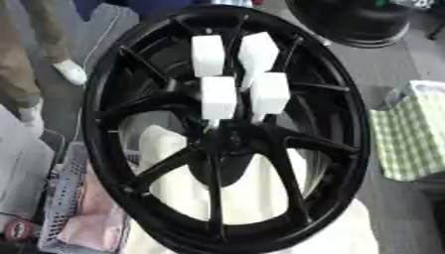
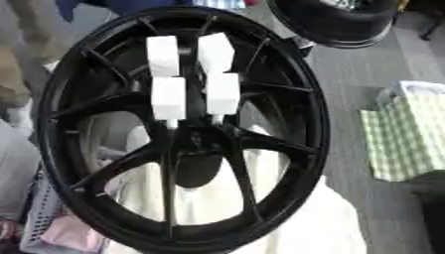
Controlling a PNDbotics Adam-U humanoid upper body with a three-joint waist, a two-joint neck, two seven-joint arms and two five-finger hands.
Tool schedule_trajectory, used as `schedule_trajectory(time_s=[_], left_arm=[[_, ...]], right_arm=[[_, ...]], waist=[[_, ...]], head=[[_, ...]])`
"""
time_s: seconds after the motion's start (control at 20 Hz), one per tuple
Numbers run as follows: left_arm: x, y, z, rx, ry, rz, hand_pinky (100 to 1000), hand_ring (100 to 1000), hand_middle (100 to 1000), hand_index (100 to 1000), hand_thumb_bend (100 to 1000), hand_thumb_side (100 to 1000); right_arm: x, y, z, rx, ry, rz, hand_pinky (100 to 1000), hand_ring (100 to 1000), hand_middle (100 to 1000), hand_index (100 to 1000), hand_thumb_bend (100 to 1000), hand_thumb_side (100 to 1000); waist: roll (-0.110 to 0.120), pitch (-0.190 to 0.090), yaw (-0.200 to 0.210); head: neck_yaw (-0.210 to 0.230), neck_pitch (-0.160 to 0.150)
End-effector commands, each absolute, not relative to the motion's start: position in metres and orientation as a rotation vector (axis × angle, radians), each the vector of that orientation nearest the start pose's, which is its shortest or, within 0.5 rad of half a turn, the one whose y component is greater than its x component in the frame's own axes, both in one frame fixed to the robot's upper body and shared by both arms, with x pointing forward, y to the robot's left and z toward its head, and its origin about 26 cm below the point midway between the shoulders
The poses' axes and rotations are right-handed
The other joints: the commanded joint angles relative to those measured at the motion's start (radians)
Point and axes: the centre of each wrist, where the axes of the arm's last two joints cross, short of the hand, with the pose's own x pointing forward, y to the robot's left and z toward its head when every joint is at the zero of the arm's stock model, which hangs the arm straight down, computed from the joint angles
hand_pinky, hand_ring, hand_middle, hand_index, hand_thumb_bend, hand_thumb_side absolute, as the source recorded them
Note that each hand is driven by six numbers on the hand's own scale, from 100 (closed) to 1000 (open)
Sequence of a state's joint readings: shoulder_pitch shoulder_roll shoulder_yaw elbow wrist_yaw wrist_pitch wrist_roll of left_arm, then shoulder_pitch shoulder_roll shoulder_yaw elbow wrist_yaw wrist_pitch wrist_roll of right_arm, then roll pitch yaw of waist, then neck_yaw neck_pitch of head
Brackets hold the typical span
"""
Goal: Pull the pin out of the wheel hub.
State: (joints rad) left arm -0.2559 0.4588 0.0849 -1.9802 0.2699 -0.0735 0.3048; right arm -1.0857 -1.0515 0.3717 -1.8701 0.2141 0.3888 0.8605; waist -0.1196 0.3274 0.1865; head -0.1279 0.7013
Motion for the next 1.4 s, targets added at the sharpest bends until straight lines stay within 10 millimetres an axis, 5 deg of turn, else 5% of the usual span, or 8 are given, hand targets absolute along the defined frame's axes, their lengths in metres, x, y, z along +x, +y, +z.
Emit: schedule_trajectory(time_s=[0.05, 0.55, 0.8, 1.4], left_arm=[[0.292, 0.307, 0.216, 0.213, -2.349, 0.031, 810, 772, 641, 848, 100, 733], [0.292, 0.305, 0.215, 0.204, -2.348, 0.035, 811, 772, 641, 848, 100, 734], [0.292, 0.305, 0.214, 0.199, -2.345, 0.042, 811, 772, 640, 848, 100, 735], [0.293, 0.303, 0.213, 0.187, -2.339, 0.047, 812, 773, 640, 848, 100, 737]], right_arm=[[0.304, -0.226, 0.427, -0.785, -1.386, 1.711, 882, 851, 775, 802, 100, 322], [0.336, -0.199, 0.429, -0.761, -1.406, 1.738, 862, 856, 786, 804, 100, 305], [0.348, -0.197, 0.419, -0.72, -1.378, 1.77, 868, 876, 823, 848, 256, 139], [0.356, -0.202, 0.412, -0.7, -1.377, 1.834, 879, 901, 839, 874, 333, 100]], waist=[[0.007, -0.027, 0.003], [0.011, -0.022, 0.021], [0.011, -0.018, 0.032], [0.02, -0.008, 0.036]], head=[[-0.012, -0.001], [-0.036, -0.003], [-0.037, -0.006], [-0.074, -0.07]])
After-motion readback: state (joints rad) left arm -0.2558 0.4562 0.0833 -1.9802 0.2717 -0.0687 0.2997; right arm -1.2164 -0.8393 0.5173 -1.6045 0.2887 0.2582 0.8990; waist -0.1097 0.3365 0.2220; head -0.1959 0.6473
